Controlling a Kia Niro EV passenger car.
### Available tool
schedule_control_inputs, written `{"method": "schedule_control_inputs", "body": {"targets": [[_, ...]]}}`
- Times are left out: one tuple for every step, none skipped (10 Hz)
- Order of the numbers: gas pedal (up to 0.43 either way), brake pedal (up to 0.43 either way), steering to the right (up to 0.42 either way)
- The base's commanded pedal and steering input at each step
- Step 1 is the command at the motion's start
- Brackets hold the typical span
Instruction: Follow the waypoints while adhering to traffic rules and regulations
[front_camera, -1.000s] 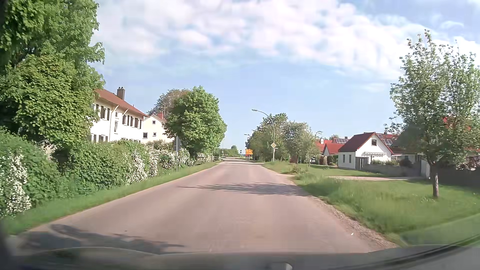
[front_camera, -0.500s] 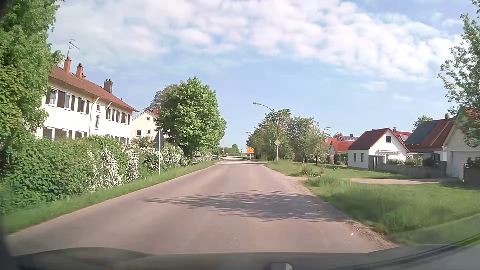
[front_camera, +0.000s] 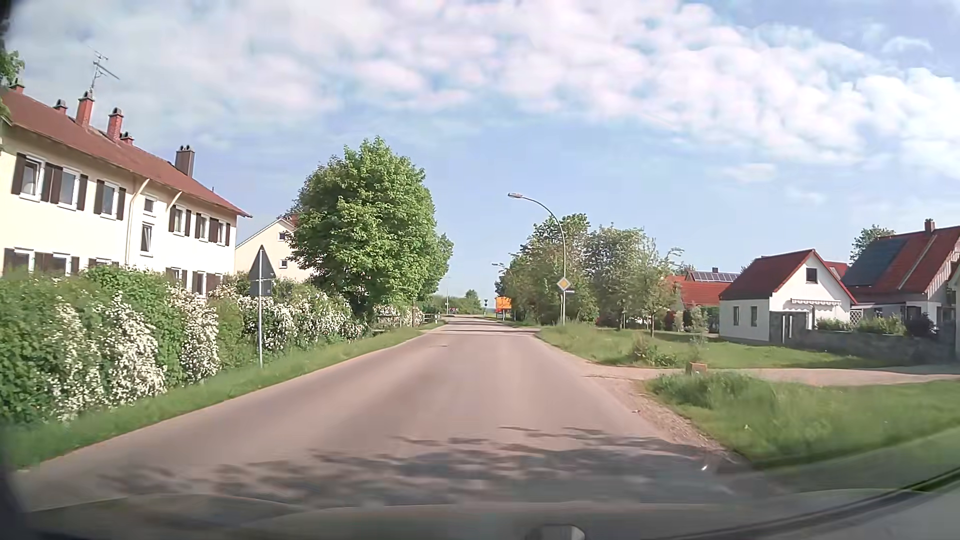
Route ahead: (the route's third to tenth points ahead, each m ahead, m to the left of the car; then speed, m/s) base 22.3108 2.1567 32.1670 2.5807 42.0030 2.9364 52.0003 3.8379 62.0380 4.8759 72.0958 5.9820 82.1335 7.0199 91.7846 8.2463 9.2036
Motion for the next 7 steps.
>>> {"method": "schedule_control_inputs", "body": {"targets": [[0.098, 0.000, -0.005], [0.098, 0.000, -0.005], [0.098, 0.000, -0.005], [0.098, 0.000, -0.005], [0.087, 0.000, -0.006], [0.059, 0.000, -0.006], [0.059, 0.000, -0.006]]}}
